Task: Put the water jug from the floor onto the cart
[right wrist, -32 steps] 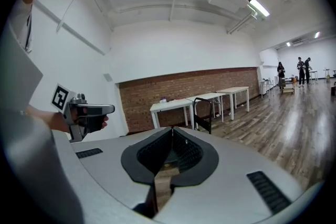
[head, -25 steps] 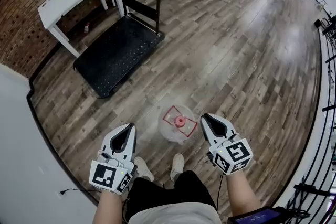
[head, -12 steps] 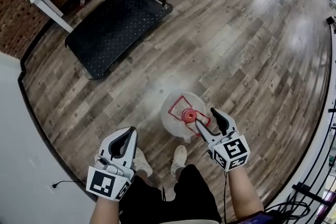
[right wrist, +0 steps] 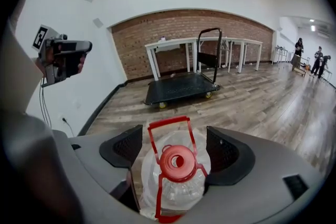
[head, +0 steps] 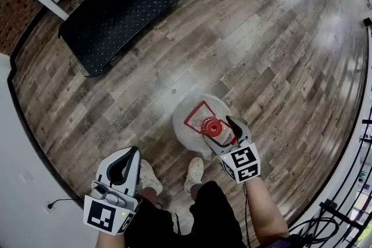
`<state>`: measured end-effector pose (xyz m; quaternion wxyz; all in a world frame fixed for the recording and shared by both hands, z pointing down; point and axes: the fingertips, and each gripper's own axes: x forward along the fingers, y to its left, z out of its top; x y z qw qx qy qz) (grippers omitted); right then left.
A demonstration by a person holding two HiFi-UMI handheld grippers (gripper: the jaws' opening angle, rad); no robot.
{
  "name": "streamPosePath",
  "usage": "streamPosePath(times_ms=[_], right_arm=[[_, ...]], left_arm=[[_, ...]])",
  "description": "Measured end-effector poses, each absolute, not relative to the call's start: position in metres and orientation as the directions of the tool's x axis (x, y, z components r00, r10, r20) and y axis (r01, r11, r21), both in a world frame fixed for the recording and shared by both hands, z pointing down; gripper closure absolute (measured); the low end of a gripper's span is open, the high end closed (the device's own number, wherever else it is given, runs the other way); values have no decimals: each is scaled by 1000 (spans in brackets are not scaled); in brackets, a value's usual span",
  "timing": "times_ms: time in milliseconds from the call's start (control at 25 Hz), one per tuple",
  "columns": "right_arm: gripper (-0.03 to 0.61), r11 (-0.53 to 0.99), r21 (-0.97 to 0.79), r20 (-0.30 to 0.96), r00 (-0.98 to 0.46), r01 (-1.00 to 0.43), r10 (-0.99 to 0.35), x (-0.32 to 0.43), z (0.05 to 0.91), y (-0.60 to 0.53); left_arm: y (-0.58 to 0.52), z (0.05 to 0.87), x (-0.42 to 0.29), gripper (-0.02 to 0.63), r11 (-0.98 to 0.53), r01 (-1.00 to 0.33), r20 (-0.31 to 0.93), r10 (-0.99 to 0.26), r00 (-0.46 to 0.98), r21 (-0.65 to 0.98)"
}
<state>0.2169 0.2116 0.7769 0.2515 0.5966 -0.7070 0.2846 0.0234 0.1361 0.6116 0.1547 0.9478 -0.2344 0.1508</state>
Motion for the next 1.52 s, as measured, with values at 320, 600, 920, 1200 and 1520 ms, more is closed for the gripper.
streamPosePath(times_ms=[320, 600, 920, 1200, 1520], right_arm=[[219, 151, -81, 784, -156, -985, -601, 215, 838, 218], [219, 170, -75, 820, -158, -983, -551, 209, 862, 221], [250, 160, -28, 821, -114, -987, -559, 212, 867, 220], [264, 131, -4, 803, -81, -991, -591, 214, 865, 220], [264, 80, -5, 780, -54, -997, -624, 217, 837, 223]], left_arm=[[132, 643, 17, 615, -830, -503, 376, -398, 837, 241], [134, 655, 16, 615, -818, -513, 394, -395, 830, 260], [136, 661, 18, 615, -815, -514, 398, -393, 829, 267], [138, 662, 12, 615, -812, -521, 400, -400, 825, 263], [133, 655, 7, 615, -817, -523, 398, -408, 822, 243]])
